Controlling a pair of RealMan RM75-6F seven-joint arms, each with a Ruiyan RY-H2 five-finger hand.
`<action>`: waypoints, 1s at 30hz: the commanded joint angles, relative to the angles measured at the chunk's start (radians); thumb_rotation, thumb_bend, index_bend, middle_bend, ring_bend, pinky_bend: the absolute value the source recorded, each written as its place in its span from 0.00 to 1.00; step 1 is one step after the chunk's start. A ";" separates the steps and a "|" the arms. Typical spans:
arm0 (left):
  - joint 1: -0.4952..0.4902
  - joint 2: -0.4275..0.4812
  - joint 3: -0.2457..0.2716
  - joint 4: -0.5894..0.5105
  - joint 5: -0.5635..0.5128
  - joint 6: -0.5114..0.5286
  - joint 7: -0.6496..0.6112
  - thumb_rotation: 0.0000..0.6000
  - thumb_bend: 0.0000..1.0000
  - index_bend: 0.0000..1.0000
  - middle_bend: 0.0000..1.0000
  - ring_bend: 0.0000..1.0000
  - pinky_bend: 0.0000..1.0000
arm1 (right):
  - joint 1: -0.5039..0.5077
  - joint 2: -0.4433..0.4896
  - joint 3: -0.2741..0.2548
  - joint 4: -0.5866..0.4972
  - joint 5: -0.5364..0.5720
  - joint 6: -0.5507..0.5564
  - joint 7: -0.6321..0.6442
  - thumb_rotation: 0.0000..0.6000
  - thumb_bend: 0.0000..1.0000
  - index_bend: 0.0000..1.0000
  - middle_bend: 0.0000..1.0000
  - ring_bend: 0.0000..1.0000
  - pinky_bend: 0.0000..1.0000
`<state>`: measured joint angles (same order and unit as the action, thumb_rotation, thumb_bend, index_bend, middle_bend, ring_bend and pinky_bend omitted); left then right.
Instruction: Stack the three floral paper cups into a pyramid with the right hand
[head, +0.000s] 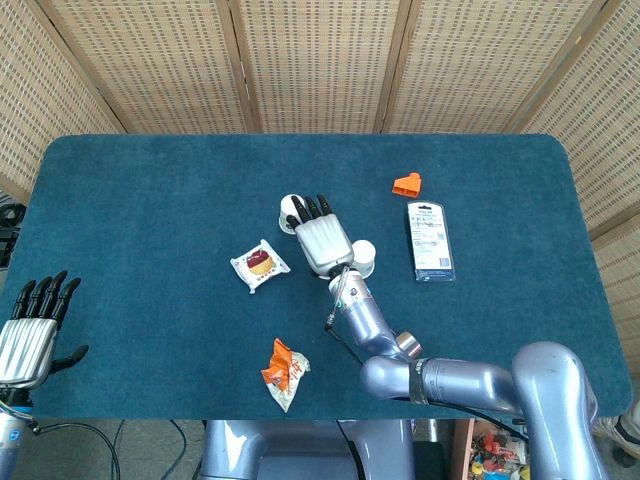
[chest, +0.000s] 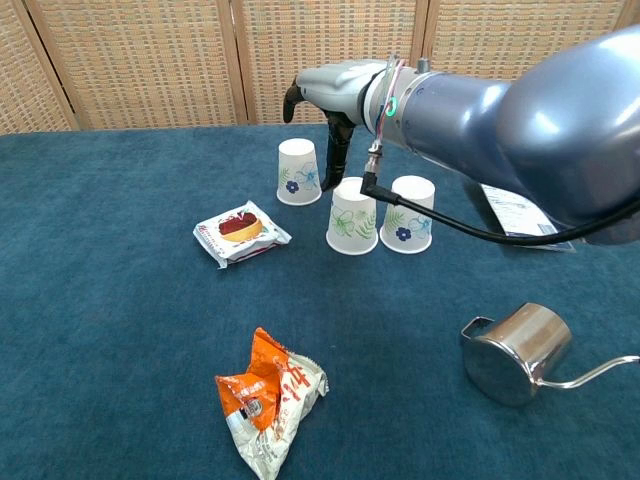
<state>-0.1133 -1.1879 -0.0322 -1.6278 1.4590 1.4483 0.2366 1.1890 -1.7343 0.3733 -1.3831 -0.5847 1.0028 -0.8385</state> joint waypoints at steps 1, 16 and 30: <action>-0.001 -0.001 -0.001 0.001 -0.002 -0.002 -0.001 1.00 0.20 0.00 0.00 0.00 0.00 | 0.021 -0.029 0.006 0.053 -0.016 -0.013 0.024 1.00 0.04 0.22 0.00 0.00 0.00; -0.012 -0.014 -0.007 0.023 -0.040 -0.039 0.000 1.00 0.20 0.00 0.00 0.00 0.00 | 0.161 -0.182 0.056 0.409 -0.050 -0.175 0.125 1.00 0.04 0.22 0.00 0.00 0.00; -0.026 -0.028 -0.015 0.045 -0.068 -0.067 0.006 1.00 0.20 0.00 0.00 0.00 0.00 | 0.269 -0.306 0.085 0.748 -0.093 -0.350 0.240 1.00 0.04 0.22 0.00 0.00 0.00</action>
<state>-0.1395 -1.2155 -0.0478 -1.5833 1.3909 1.3818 0.2428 1.4362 -2.0121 0.4516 -0.6871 -0.6647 0.6887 -0.6289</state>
